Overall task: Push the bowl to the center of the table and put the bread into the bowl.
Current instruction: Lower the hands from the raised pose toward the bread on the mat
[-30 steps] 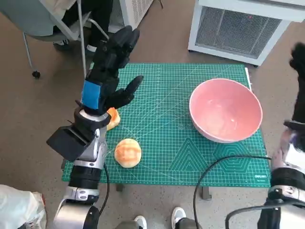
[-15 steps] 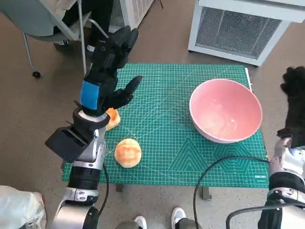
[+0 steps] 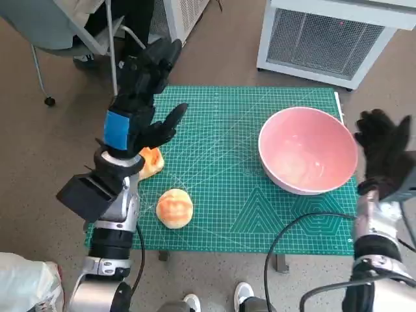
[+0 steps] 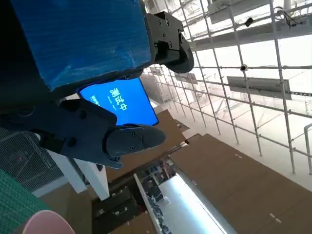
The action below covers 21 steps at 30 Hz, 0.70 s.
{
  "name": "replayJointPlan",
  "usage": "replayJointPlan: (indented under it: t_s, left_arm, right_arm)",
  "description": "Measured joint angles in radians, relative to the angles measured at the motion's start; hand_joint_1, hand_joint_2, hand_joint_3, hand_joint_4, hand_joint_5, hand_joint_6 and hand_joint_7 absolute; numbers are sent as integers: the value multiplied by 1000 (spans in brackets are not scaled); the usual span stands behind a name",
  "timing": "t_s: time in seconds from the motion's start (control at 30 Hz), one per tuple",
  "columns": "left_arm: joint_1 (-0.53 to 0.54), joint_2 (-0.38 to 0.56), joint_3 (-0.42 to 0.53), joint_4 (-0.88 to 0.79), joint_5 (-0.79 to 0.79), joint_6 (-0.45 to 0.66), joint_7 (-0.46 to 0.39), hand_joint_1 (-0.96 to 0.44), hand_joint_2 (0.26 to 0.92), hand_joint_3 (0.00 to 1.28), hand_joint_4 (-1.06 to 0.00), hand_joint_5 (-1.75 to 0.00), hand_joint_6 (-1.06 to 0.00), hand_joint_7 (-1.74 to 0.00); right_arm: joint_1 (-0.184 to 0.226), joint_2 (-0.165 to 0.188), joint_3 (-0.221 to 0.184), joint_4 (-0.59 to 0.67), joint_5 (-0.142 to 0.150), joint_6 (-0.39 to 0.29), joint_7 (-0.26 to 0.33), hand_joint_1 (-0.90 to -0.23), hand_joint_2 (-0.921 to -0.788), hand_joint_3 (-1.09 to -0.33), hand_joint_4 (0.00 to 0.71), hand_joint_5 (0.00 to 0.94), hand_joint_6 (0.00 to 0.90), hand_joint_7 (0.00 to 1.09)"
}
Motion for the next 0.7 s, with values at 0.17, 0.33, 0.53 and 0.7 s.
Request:
replayJointPlan:
  t_s: [0.17,0.33,0.53,0.7]
  left_arm:
    - [11,5,3,-11,0,1,0,-393,921,396,-312,-1,-118,-540]
    - [23,9,7,-23,0,7,0,-386,921,395,-313,-1,-133,-513]
    - [42,14,16,-44,0,18,6,-379,921,393,-316,-2,-152,-478]
    - [59,17,23,-66,1,25,17,-374,921,387,-318,-1,-185,-427]
  right_arm:
    - [-7,27,5,4,-12,32,-8,-515,-921,-826,233,15,318,21]
    - [-16,56,7,6,-13,51,-7,-508,-921,-821,242,14,314,17]
    - [-33,83,23,9,-28,67,-6,-499,-921,-829,243,8,303,9]
    - [-47,105,32,9,-44,68,-1,-485,-921,-849,240,4,295,4]
